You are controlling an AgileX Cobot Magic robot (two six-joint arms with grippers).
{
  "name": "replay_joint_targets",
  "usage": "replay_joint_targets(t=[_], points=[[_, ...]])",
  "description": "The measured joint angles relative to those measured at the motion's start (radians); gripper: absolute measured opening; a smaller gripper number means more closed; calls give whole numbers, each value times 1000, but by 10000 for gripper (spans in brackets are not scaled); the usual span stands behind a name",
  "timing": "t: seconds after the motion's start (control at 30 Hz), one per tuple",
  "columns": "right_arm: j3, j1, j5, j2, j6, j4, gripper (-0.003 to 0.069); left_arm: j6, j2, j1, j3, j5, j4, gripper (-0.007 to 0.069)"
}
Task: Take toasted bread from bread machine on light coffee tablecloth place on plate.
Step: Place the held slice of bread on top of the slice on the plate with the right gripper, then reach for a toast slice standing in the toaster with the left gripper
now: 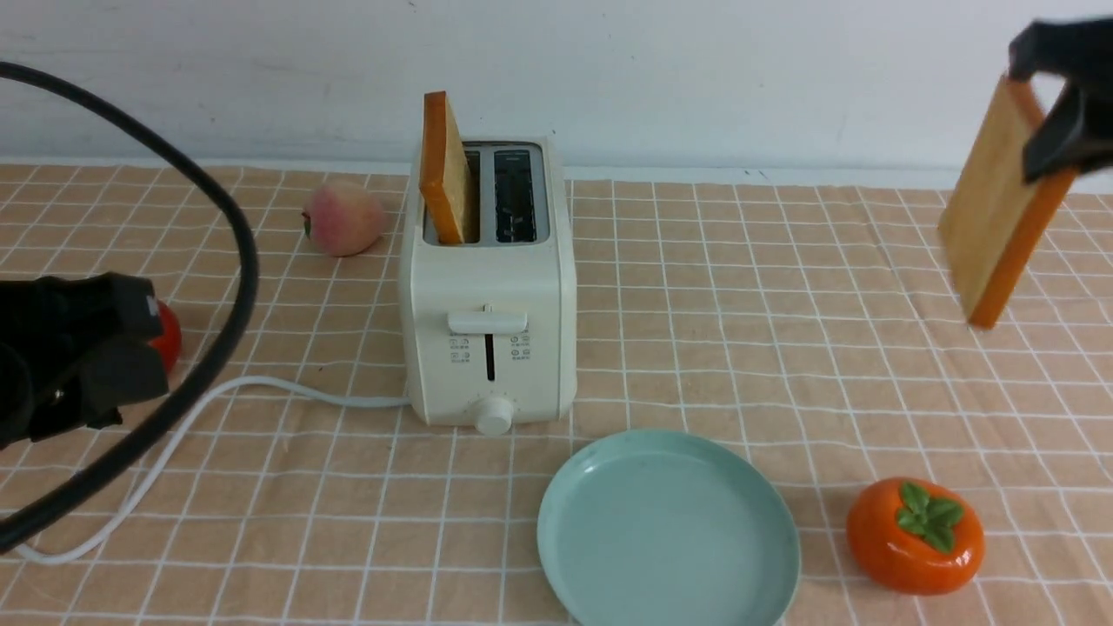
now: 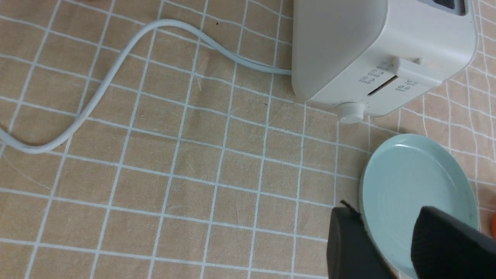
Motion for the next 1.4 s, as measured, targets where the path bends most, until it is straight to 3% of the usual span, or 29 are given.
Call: replay_joint_targets(t=[0.07, 0.1, 0.13, 0.2, 0.33, 0.43, 0.6, 0.7, 0.83, 1.03, 1.13, 1.27, 1.4], points=[[94, -2, 17, 21, -137, 197, 80, 0, 0, -14, 0, -1, 0, 238], [104, -1, 17, 21, -137, 197, 80, 0, 0, -15, 0, -1, 0, 238], [171, 14, 18, 39, -256, 344, 80, 0, 0, -21, 0, -4, -1, 238], [267, 49, 14, 58, -437, 503, 80, 0, 0, -24, 0, -9, -5, 238], [437, 142, -51, 83, -741, 717, 80, 0, 0, -24, 0, -18, -8, 238], [508, 195, -131, 105, -853, 780, 80, 0, 0, -24, 0, -20, -9, 238], [532, 216, -195, 140, -848, 782, 84, 0, 0, -24, 0, -20, -11, 238], [532, 216, -238, 145, -786, 723, 140, 0, 0, -24, 0, -20, -12, 238], [532, 216, -273, 146, -712, 617, 262, 0, 0, -24, 0, -20, -12, 239], [494, 216, -280, 70, -634, 470, 533, 25, 0, -24, 0, -64, -18, 239], [421, 216, -264, 6, -574, 404, 613, 59, 2, -24, 0, -120, -18, 239], [311, 216, -204, -83, -516, 350, 638, 75, 40, -24, -24, -149, -18, 256], [196, 216, -157, -192, -496, 351, 610, 96, 178, -24, -145, -149, 8, 304]])
